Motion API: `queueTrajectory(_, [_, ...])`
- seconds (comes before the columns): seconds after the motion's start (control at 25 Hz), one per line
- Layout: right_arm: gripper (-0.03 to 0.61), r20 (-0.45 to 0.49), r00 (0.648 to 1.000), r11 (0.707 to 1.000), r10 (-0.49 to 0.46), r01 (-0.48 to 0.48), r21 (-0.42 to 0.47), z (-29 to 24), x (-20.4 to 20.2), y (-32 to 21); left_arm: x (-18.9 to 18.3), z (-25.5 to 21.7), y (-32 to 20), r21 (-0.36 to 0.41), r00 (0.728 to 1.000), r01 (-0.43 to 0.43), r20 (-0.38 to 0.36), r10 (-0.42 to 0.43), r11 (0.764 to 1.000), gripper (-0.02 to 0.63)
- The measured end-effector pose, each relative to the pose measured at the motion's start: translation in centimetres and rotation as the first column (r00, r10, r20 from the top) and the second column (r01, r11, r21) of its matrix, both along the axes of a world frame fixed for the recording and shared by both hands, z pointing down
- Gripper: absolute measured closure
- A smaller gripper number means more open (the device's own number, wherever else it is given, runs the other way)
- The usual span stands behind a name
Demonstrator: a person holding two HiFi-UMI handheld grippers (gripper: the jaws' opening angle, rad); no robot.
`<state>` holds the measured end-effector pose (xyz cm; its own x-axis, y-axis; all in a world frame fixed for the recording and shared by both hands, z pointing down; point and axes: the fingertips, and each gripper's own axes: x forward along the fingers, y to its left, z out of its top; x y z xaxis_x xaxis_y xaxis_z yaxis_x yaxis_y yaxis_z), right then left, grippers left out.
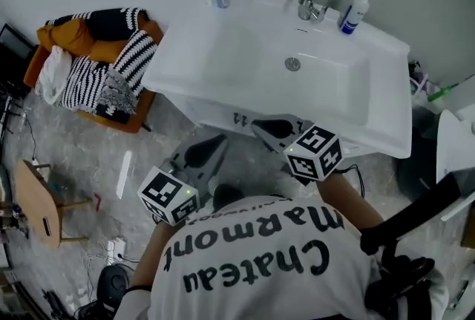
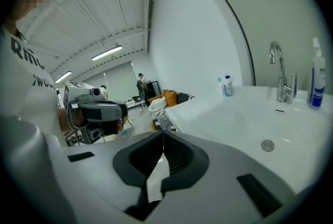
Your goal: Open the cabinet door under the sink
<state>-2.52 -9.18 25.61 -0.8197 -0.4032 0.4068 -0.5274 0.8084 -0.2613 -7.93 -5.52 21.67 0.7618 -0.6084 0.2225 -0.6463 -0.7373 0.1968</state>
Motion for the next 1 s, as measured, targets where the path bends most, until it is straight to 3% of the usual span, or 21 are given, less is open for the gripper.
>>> queueTrajectory(0.36, [0.566, -0.01, 0.976, 0.976, 0.216, -0.217, -0.015, 1.4, -3.3, -2.7, -4.2, 1.1, -4.8, -0.048, 0.979, -0.202, -0.009, 0.201, 0.978, 0.603])
queueTrajectory(0.72, [0.566, -0.028, 0.928, 0.919, 0.373, -0.373, -0.129, 5.8, -4.7, -2.4, -5.4, 5.4, -5.5, -0.142, 0.935, -0.354, -0.023, 0.355, 0.924, 0.603])
queueTrajectory(0.88, [0.566, -0.047, 0.919, 0.906, 0.391, -0.394, -0.156, 8.5, -4.8, -2.5, -4.8, 8.9, -5.5, -0.13, 0.901, -0.417, 0.073, 0.429, 0.899, 0.603])
queueTrajectory(1.0, [0.566, -0.088, 0.922, 0.91, 0.378, -0.387, -0.146, 11.3, -4.7, -2.5, -3.5, 11.9, -5.1, -0.069, 0.842, -0.501, 0.192, 0.504, 0.863, 0.603])
